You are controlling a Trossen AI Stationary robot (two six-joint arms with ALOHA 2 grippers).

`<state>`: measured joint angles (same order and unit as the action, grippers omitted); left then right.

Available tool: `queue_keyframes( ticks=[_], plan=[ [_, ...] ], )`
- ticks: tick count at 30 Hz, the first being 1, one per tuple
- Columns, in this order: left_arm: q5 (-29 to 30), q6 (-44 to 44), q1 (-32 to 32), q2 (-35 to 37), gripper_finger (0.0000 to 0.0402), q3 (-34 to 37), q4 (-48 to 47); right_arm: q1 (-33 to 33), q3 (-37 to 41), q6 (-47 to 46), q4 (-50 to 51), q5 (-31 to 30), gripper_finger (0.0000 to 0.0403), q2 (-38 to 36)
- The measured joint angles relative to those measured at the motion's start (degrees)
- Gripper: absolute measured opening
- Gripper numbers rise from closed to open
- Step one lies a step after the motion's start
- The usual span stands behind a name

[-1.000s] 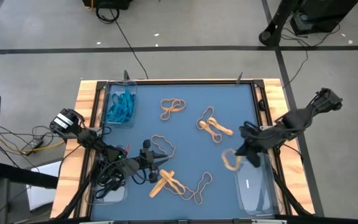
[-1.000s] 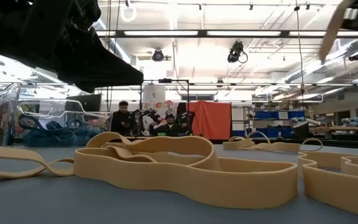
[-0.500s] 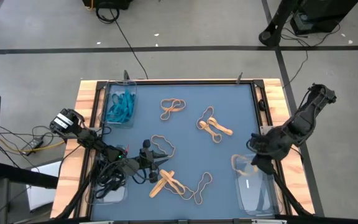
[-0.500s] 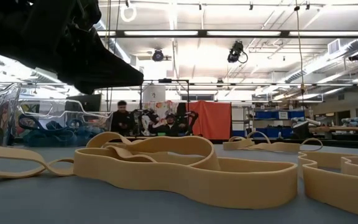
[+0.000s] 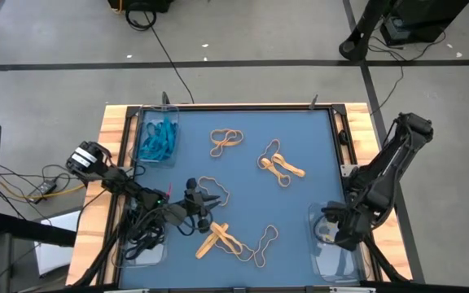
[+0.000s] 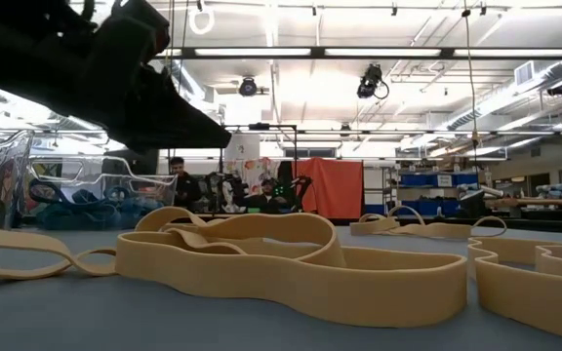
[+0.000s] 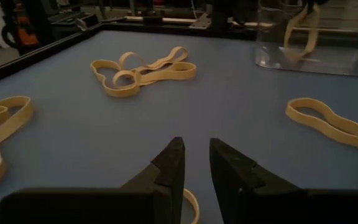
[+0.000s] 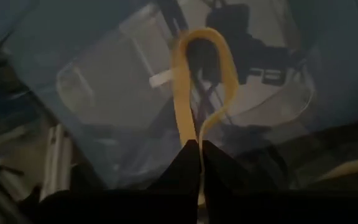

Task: Sort rubber bands into baskets
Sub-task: Put the yellow rubber band into the bottom right transparent bin

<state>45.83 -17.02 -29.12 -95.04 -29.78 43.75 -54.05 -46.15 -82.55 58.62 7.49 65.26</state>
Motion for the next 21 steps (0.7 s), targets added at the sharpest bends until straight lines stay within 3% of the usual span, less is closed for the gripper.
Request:
queue_keyframes(
  ticks=[13,21],
  plan=[
    [0.0,-4.4,0.3,0.0,0.0078,0.0,0.0,0.0,0.0,-2.2,-0.3,-9.6,0.0057,3.7],
    [0.0,-4.3,0.6,0.5,0.0078,0.0,-0.6,0.2,0.0,-6.4,0.9,-6.9,0.0118,3.7]
  ],
)
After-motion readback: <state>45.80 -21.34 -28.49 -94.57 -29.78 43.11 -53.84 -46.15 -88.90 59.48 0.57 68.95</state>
